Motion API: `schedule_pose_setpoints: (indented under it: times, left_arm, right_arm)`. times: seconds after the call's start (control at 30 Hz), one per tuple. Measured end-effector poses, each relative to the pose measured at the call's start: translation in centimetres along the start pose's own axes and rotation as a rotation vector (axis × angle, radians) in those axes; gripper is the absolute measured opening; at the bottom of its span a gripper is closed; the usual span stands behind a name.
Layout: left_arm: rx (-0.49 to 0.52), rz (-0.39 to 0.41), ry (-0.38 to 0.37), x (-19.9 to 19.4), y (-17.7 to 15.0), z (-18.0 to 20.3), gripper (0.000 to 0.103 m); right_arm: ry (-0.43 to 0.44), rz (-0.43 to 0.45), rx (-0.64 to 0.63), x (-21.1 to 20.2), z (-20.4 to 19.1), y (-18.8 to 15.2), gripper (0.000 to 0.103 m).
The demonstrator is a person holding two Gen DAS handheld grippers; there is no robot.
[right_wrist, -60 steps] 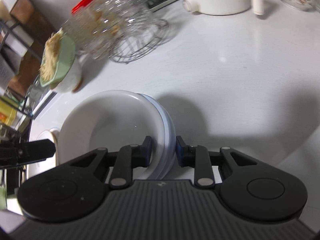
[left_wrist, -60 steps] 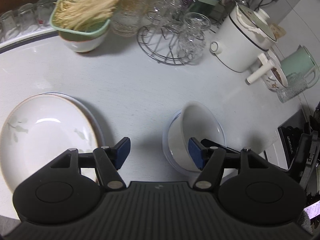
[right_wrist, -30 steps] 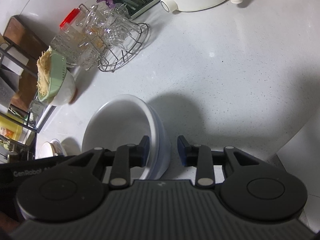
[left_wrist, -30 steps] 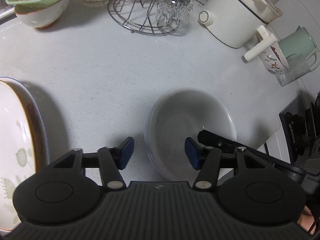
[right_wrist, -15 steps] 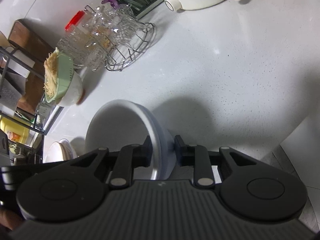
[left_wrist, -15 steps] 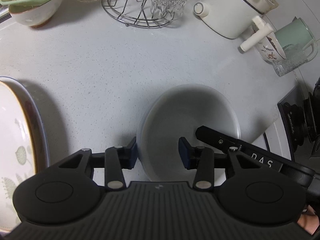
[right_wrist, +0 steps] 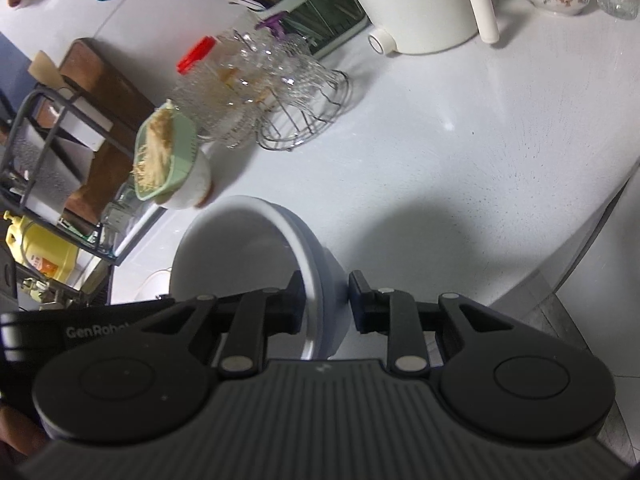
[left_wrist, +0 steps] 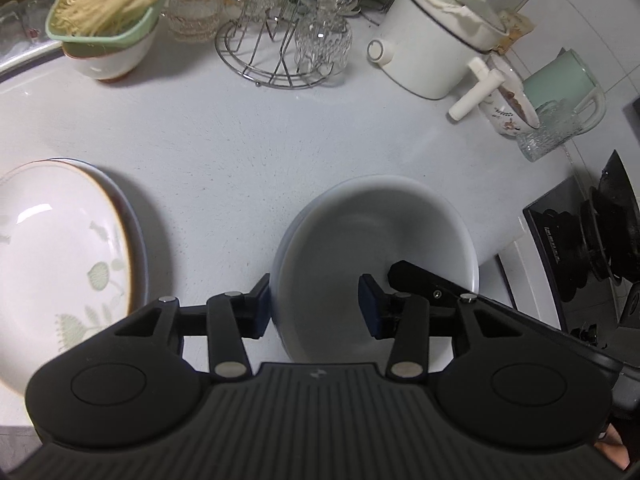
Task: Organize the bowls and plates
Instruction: 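Lift the bowl stack with both grippers and carry it over the plate stack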
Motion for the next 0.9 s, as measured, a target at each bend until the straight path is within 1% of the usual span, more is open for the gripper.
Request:
schedule_pose_setpoints:
  times: [0.23,0.33,0.47,0.7,0.77,0.9]
  left_arm:
    - [-0.01,0.023,0.013,-3.3,-1.8,-0.5,0.05]
    - [-0.031,0.031,0.027,-4.7,-2.4,-1.1,0.051]
    - [-0.077,0.042,0.023,-6.7,-2.9,-2.3,0.052]
    - [-0.119,0.065,0.053,-8.8,-3.3,-4.1,0.052]
    - [-0.147,0.065,0.062,-9.1,-3.5,-4.7,0.052]
    - [-0.214,0.085,0.05,-10.5,-3.8,-6.4,0.052]
  right_arm:
    - [0.009,0.012,-0.025,-2.0,-2.2,-1.3,0.026]
    - [0.014,-0.001,-0.041,-2.4,-3.3,-1.6,0.027]
    - [0.025,-0.011,-0.08,-2.8,-5.3,-1.7,0.027]
    - [0.071,-0.011,-0.119,-3.1,-7.9,-1.1,0.027]
    - [0.084,-0.018,-0.137,-2.8,-8.7,-0.9,0.027]
    - [0.113,-0.049,-0.143,-2.3,-9.9,-0.8,0.027]
Point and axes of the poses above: each gripper's, at about its wrist camera, not at the fingertips, and x roughly the way its jaws point, z to its right, y to its top, the point moved 3 cm from there along x, roughly the way its jaws point, and after that the axes turned 8 degrees about y, right-handed, at the moved point
